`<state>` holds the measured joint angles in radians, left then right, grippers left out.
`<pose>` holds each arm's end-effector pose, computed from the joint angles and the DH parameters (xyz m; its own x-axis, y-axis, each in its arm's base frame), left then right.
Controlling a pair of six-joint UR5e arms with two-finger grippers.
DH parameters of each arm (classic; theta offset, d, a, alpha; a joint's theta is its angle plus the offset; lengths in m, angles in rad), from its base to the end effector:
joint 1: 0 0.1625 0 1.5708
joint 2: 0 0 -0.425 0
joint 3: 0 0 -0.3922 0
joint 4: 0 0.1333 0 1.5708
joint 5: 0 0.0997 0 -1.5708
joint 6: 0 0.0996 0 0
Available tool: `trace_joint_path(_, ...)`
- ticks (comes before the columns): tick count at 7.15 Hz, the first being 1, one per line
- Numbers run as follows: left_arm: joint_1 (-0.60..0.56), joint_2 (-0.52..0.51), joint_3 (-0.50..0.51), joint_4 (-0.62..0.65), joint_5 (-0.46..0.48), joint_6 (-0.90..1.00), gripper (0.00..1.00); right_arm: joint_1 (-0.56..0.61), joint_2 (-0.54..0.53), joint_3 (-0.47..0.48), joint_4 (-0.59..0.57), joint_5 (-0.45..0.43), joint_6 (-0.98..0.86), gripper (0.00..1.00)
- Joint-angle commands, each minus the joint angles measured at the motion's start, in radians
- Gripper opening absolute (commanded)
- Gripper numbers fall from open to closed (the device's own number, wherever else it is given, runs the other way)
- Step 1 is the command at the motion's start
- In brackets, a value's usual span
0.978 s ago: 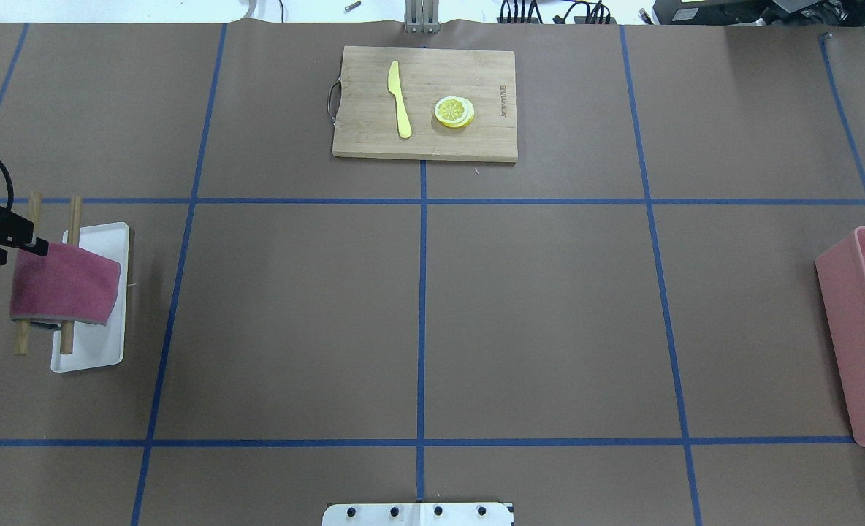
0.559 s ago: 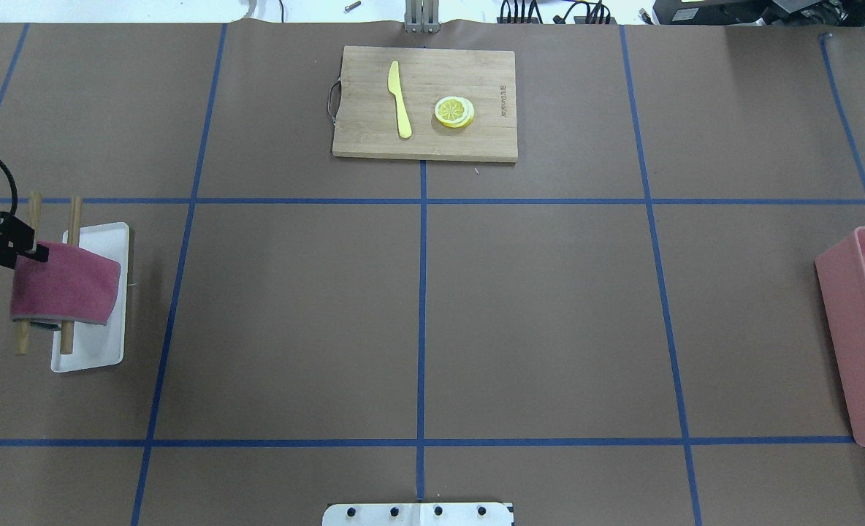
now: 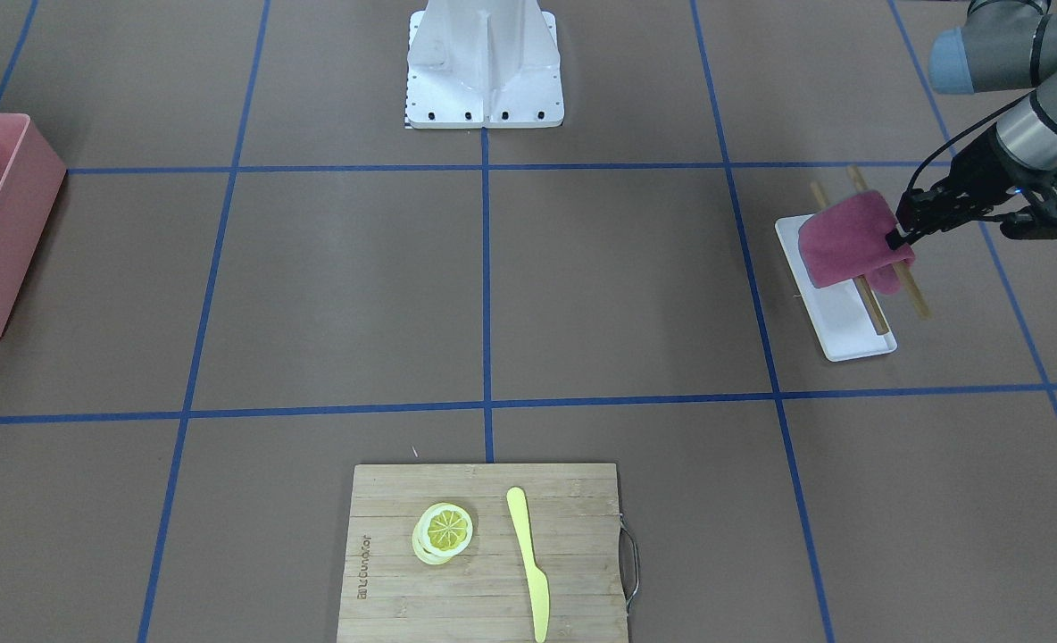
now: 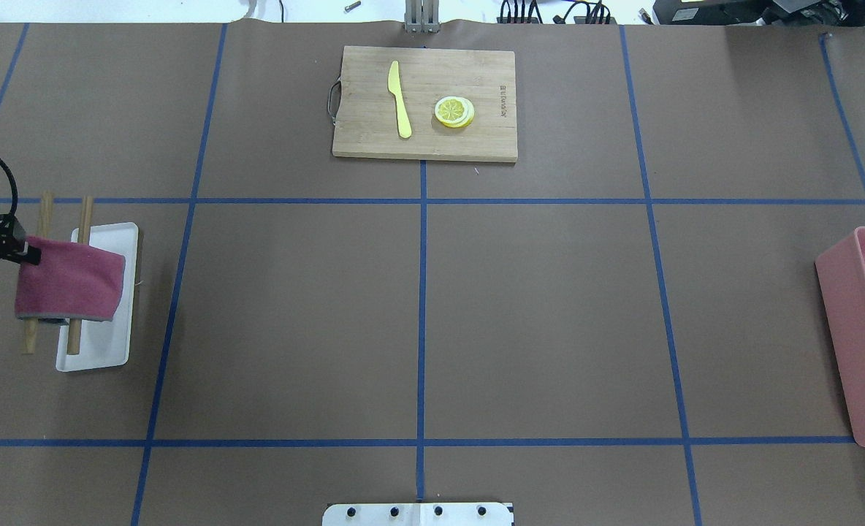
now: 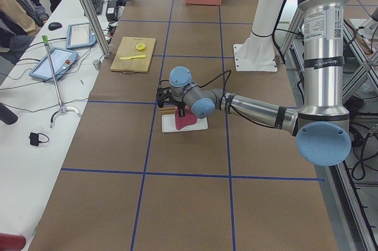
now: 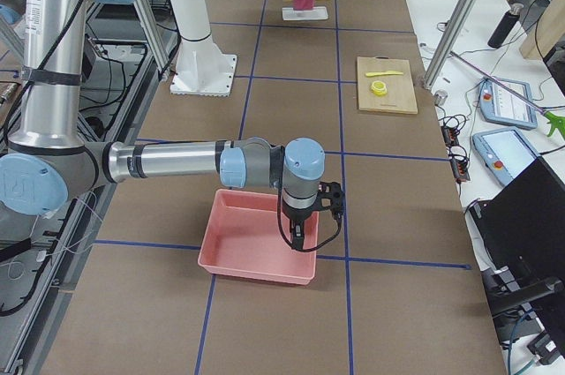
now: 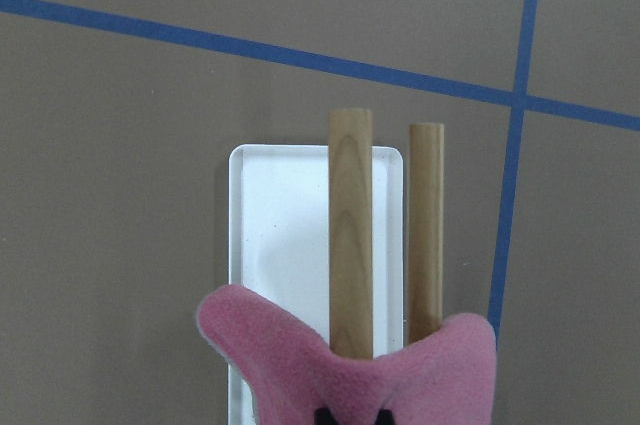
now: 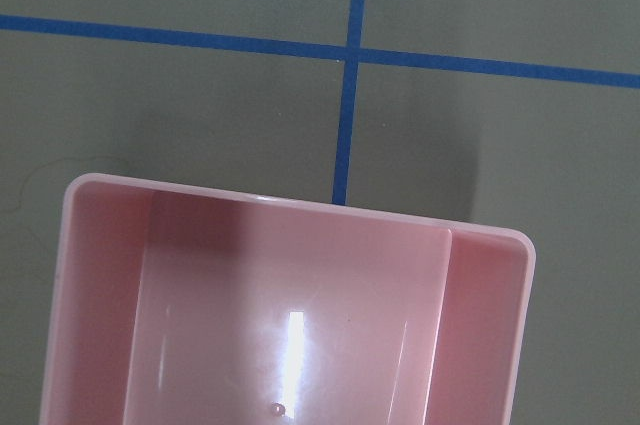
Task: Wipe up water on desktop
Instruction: 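Lower the left gripper onto the pink cloth on the white tray and grasp it, then lift the pink cloth with the left gripper toward the table center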
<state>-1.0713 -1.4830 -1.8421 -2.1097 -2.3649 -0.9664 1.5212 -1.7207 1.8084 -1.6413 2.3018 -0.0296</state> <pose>0.1701 -0.4418 0.5007 0.5170 -0.1159 -0.8481 0.1162 0.9911 -0.0646 0.0455 -0.4310 0.6208 0.7412 -0.0779 0.6667 0.0715 0.9968 0.0369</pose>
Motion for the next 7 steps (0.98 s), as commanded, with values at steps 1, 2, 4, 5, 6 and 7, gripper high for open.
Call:
trace_joint_path(1,-0.004,0.001,-0.026,0.001,-0.002,0.000,0.00,-0.001,0.001,0.000,0.000,0.001,0.000,1.00)
trace_joint_path(2,-0.007,0.001,-0.048,0.002,-0.004,0.000,0.00,-0.001,0.001,0.000,0.000,-0.001,-0.001,1.00)
trace_joint_path(4,-0.016,-0.017,-0.106,0.008,-0.096,-0.003,0.00,0.000,0.001,0.000,0.000,0.040,-0.001,1.00)
trace_joint_path(5,-0.010,-0.061,-0.136,0.010,-0.112,-0.076,0.00,-0.001,0.000,0.002,0.000,0.082,-0.001,1.00)
trace_joint_path(6,0.001,-0.179,-0.128,0.025,-0.113,-0.181,0.00,-0.001,-0.003,0.014,0.008,0.146,-0.013,1.00)
trace_joint_path(7,0.043,-0.345,-0.124,0.128,-0.111,-0.274,0.00,-0.016,-0.008,0.057,0.067,0.157,-0.009,1.00)
